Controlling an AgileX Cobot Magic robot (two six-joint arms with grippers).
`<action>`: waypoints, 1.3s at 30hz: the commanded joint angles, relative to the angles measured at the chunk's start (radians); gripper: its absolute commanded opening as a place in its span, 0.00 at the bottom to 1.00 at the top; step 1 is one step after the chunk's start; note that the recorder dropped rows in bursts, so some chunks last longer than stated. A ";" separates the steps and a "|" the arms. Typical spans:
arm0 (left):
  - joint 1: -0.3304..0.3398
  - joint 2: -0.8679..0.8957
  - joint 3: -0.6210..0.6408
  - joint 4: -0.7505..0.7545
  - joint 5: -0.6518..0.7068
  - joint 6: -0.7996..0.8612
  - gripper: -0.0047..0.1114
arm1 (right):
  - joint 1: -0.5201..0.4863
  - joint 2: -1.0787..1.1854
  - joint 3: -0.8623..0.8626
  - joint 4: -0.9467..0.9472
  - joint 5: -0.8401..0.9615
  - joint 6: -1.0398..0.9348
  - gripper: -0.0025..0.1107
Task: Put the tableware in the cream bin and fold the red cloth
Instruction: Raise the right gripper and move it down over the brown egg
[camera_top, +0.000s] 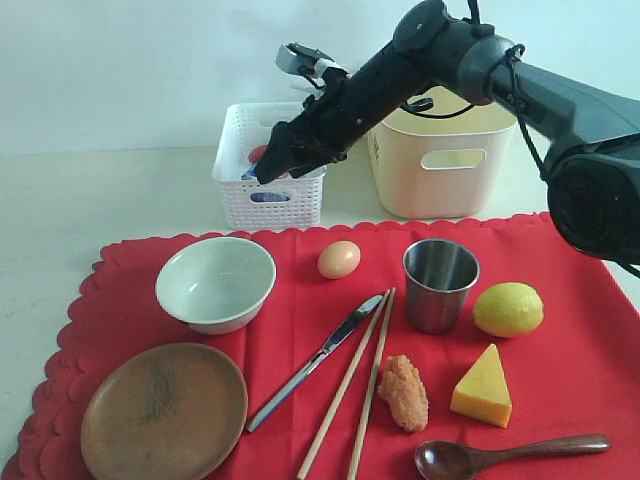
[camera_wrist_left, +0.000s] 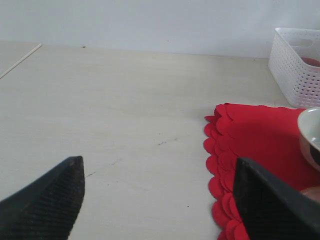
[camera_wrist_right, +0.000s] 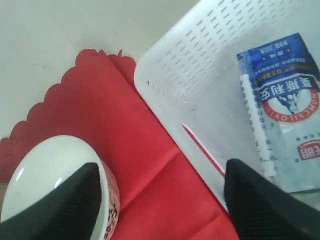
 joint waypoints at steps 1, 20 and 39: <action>-0.006 -0.004 0.003 0.001 -0.011 -0.002 0.71 | -0.004 -0.055 -0.006 -0.020 -0.016 -0.014 0.61; -0.006 -0.004 0.003 0.001 -0.011 -0.002 0.71 | -0.068 -0.465 0.274 -0.376 0.008 0.164 0.57; -0.006 -0.004 0.003 0.001 -0.011 -0.002 0.71 | -0.092 -0.862 1.049 -0.257 -0.241 -0.214 0.57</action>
